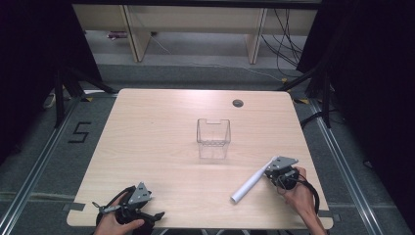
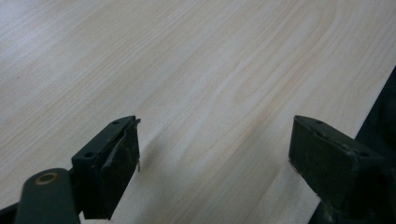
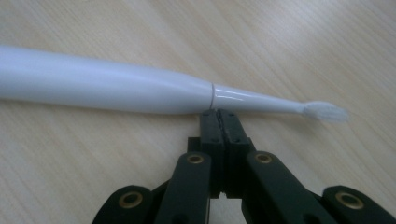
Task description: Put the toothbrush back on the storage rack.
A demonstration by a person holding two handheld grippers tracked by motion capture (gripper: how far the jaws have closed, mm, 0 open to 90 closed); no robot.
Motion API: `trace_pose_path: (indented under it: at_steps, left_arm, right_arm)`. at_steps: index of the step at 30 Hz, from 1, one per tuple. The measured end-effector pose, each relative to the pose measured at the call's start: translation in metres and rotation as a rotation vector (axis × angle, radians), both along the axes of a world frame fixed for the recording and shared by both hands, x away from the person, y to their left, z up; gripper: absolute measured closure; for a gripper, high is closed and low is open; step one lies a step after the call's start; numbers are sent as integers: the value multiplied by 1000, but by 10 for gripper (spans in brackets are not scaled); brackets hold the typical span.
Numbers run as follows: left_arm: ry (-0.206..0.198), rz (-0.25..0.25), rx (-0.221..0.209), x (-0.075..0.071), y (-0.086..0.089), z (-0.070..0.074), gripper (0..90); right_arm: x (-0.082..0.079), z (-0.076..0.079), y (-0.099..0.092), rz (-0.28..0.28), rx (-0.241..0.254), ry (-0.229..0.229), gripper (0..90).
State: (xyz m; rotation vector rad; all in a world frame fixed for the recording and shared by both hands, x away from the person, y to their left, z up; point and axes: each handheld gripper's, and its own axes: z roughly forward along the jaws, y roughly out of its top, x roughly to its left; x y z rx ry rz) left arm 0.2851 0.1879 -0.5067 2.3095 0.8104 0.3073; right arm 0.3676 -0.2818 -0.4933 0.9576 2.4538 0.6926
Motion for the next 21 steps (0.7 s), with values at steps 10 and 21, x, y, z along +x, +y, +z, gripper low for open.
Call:
trace_pose_path:
  at_steps: [10,21]
  left_arm:
    - [-1,0,-1,0,-1,0,157]
    - [6,1,-5,-1,-1,-1,157]
  right_arm:
    - [14,1,17,38,-12,-14,899]
    - [19,-1,27,47,-15,-3,894]
